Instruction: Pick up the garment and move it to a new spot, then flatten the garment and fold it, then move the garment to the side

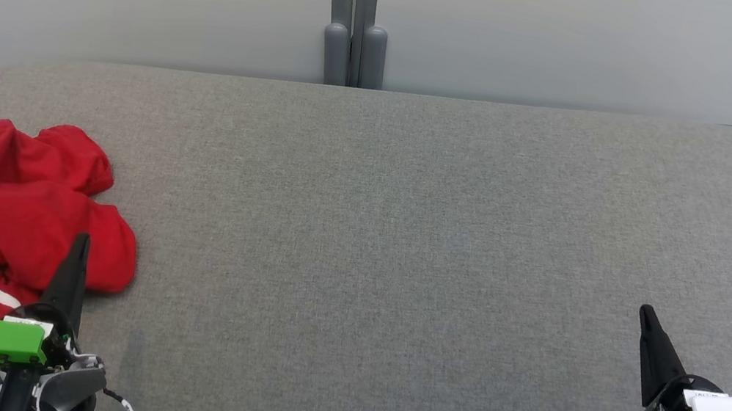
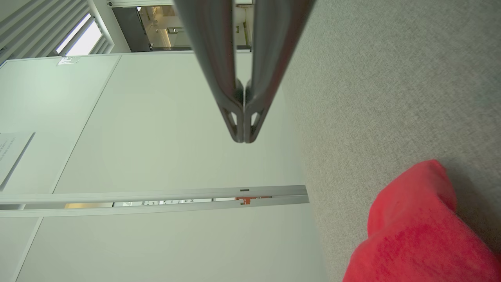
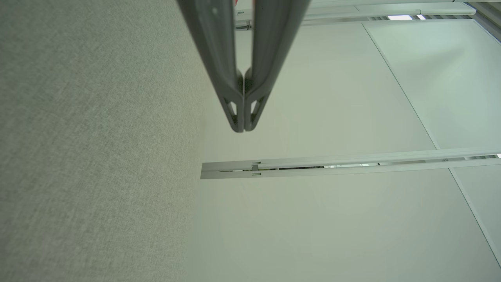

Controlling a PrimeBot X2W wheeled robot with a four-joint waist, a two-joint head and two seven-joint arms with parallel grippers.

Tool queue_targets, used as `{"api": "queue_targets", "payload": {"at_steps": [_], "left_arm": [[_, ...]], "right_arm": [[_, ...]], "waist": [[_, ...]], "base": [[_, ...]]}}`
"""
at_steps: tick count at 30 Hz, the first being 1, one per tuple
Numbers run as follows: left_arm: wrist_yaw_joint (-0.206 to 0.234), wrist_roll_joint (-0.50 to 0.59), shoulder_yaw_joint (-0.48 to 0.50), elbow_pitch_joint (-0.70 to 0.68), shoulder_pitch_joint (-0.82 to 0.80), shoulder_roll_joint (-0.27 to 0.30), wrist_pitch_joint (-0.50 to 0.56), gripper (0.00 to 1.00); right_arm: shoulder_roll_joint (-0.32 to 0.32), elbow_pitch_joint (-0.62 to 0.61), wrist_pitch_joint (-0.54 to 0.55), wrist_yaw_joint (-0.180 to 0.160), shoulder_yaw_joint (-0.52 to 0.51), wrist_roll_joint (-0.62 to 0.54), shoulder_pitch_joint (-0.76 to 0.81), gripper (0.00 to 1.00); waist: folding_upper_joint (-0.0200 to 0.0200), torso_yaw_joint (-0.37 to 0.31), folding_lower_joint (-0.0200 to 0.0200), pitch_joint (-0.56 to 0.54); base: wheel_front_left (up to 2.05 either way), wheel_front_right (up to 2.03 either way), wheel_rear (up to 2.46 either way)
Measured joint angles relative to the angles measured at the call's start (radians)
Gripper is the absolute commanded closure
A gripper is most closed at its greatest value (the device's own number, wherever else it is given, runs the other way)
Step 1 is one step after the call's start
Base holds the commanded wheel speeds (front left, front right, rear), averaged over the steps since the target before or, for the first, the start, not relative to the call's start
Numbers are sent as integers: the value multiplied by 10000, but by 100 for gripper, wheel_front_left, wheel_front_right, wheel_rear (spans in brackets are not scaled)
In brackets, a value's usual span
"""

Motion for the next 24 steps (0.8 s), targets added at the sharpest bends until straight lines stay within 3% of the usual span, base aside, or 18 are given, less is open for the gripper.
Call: {"api": "queue_targets", "payload": {"at_steps": [24], "left_arm": [[0,0,0,0,0,0,0,100]], "right_arm": [[6,0,2,0,-10,0,0,100]], "waist": [[0,0,0,0]], "base": [[0,0,0]]}}
